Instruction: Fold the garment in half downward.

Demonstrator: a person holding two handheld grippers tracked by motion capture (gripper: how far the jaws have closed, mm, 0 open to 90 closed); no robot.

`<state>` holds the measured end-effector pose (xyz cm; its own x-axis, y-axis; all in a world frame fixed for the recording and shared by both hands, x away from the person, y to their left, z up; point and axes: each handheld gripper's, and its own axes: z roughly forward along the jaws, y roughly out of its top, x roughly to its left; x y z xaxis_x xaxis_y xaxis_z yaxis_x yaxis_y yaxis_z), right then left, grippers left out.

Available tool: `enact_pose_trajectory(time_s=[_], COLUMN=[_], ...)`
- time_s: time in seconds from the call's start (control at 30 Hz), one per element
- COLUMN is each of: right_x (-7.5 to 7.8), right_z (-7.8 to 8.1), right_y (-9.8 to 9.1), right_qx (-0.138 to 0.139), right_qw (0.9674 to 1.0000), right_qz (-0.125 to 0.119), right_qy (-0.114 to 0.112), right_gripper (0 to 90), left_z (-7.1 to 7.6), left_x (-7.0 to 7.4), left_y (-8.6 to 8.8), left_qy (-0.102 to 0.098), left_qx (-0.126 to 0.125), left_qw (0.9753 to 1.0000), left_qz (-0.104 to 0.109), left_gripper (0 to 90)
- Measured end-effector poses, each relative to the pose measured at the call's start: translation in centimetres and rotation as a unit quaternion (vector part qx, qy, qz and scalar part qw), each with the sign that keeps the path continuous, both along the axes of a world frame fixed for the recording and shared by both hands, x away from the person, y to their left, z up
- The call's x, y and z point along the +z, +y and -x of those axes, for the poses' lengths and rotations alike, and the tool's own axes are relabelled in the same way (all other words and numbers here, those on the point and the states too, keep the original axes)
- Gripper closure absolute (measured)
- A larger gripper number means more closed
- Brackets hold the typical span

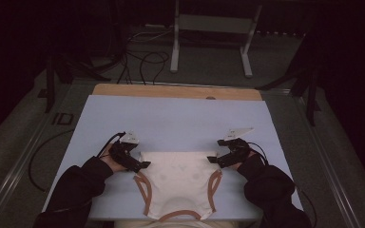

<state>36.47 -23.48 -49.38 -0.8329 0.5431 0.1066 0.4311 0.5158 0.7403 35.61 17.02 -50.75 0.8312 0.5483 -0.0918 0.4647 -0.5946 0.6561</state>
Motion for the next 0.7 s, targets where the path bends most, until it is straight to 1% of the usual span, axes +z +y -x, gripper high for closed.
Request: enact_pose_trajectory(time_s=[0.03,0.1,0.17,0.2,0.23,0.27,0.3,0.4,0.47,0.53,0.57,0.6,0.63,0.67,0.7], right_x=[-0.3,-0.7,-1.2,-1.4,-1.6,-1.8,-2.1,-2.4,-2.6,-2.6,-2.5,-2.4,-2.4,-2.4,-2.3], right_z=[-0.2,-0.5,-0.8,-0.9,-0.9,-1.0,-1.1,-1.1,-1.2,-1.2,-1.1,-1.0,-1.0,-0.9,-0.8], right_y=[0.0,-0.1,-0.1,-0.1,-0.2,-0.1,-0.2,-0.3,-0.3,-0.3,-0.2,-0.1,0.0,0.1,0.1], right_qx=[0.000,-0.002,-0.004,-0.006,-0.004,-0.007,-0.005,-0.007,-0.004,-0.004,-0.005,0.004,0.007,0.010,0.014], right_qw=[1.0000,0.9999,0.9998,0.9997,0.9996,0.9994,0.9993,0.9990,0.9987,0.9987,0.9987,0.9985,0.9985,0.9984,0.9984], right_qz=[0.001,0.013,0.017,0.020,0.022,0.026,0.030,0.033,0.036,0.037,0.037,0.038,0.041,0.044,0.044], right_qy=[0.004,0.005,0.011,0.015,0.017,0.022,0.022,0.030,0.035,0.035,0.035,0.038,0.036,0.033,0.033], right_gripper=[15.7,18.3,20.0,21.2,21.8,22.4,23.5,25.2,25.8,26.6,30.4,33.5,36.7,40.6,42.0], left_z=[0.0,0.0,0.1,0.2,0.2,0.2,0.3,0.3,0.2,0.2,0.2,0.3,0.4,0.5,0.5], left_x=[-0.1,-0.4,-0.5,-0.6,-0.7,-0.7,-0.8,-0.9,-0.9,-0.9,-0.8,-0.8,-0.7,-0.7,-0.7], left_y=[0.0,0.1,0.1,0.1,0.0,0.0,0.0,0.0,0.1,0.1,0.0,-0.1,-0.1,-0.2,-0.2], left_qy=[-0.001,-0.002,-0.002,-0.004,-0.004,-0.004,-0.006,-0.009,-0.009,-0.010,-0.010,-0.010,-0.010,-0.007,-0.007], left_qx=[-0.002,-0.002,-0.005,-0.005,-0.007,-0.007,-0.005,-0.003,0.002,0.003,0.003,0.003,0.002,-0.001,-0.002], left_qw=[1.0000,1.0000,1.0000,0.9999,0.9999,0.9999,0.9999,0.9998,0.9999,0.9998,0.9998,0.9998,0.9997,0.9997,0.9997], left_qz=[-0.003,-0.005,-0.006,-0.008,-0.008,-0.014,-0.013,-0.017,-0.014,-0.017,-0.018,-0.019,-0.023,-0.022,-0.024], left_gripper=[7.7,15.5,17.7,21.9,23.5,24.1,27.1,32.2,36.3,41.4,41.4,46.4,48.5,52.0,55.5])
